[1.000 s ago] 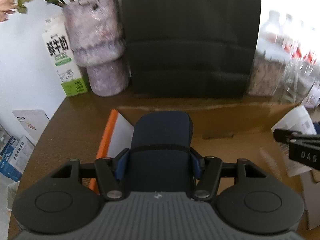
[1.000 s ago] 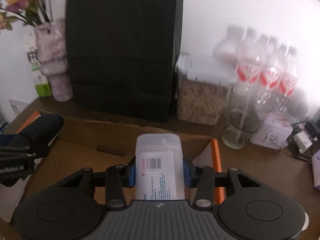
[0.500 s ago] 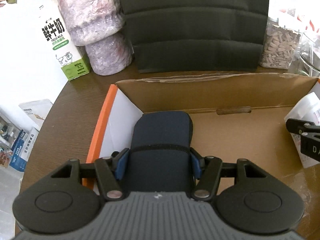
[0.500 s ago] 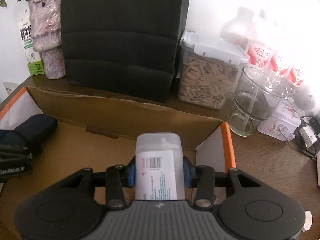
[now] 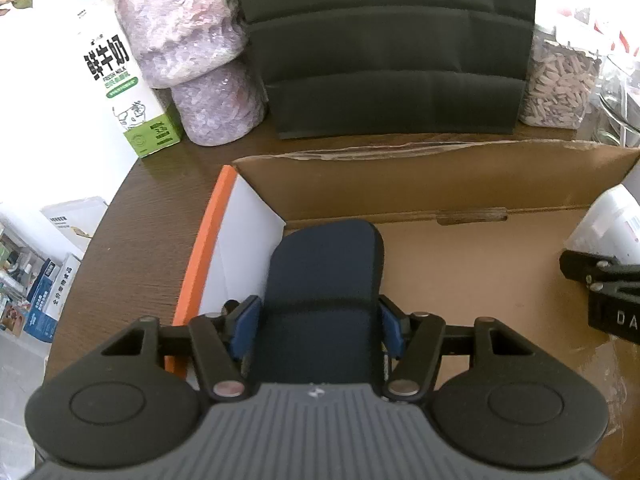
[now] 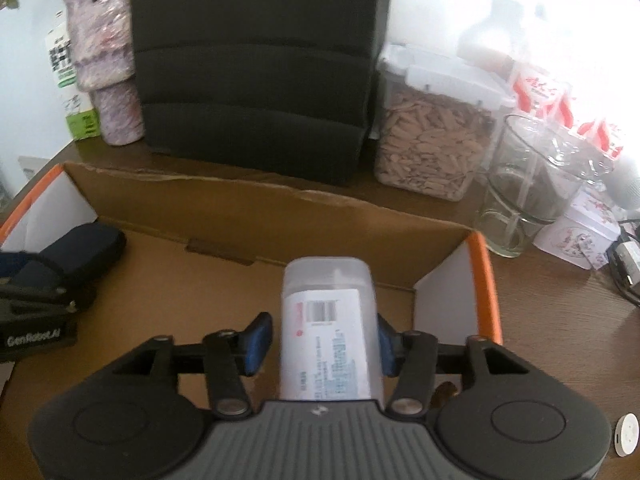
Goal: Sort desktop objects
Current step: 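Lower both held items into the box and open both tools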
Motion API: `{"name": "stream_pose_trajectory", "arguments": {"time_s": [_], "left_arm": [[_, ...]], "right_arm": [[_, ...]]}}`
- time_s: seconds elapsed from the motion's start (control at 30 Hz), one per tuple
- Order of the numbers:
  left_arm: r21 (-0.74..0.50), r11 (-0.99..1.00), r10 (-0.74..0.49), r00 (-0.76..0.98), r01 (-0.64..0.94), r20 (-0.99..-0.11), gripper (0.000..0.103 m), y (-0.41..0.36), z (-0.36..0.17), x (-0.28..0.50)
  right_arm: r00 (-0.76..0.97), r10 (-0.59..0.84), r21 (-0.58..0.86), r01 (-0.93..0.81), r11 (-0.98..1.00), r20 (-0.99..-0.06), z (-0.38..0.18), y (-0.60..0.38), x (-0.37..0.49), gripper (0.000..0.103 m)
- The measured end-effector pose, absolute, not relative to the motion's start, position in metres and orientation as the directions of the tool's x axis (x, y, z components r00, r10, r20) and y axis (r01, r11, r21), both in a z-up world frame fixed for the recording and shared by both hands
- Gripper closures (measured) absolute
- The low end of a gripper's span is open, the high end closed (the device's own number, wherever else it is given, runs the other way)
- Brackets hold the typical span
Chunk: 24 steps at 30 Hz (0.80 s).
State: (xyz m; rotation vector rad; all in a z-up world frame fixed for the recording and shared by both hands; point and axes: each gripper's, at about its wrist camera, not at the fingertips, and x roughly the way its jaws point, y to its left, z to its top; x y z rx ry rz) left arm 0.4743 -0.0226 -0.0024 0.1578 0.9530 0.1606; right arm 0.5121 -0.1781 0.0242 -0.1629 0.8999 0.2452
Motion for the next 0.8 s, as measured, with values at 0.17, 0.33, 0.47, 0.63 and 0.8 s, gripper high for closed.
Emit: {"name": "stream_pose_trajectory", "arguments": {"time_s": [0.17,0.33,0.47,0.63,0.8], "left_arm": [[0.202,0.977,0.208,0.576,-0.076,-0.79,0.041,-0.022,-0.001,0.474],[0.181,0.98,0.193,0.619,-0.083,-0.762,0.028,-0.018,0.008,0.466],[0.164,0.984,0.169,0.658,-0.07,-0.734,0.013,-0.019,0.02,0.454],[0.209,0.976,0.193,0.715,-0.067,-0.672,0.0,-0.025,0.038,0.433],[0.217,0.974,0.19,0.737,-0.06,-0.648,0.0,-0.025,0.056,0.412]], "right_arm": [[0.605,0.133,-0.05,-0.276,0.96,-0.785,0.025,-0.177,0.51,0.044],[0.63,0.125,-0.071,-0.276,0.959,-0.766,0.033,-0.176,0.504,0.021],[0.65,0.116,-0.095,-0.281,0.955,-0.751,0.043,-0.175,0.497,0.017],[0.654,0.129,-0.081,-0.28,0.957,-0.746,0.056,-0.177,0.485,0.003],[0.664,0.127,-0.07,-0.262,0.963,-0.737,0.075,-0.181,0.467,0.0]]}}
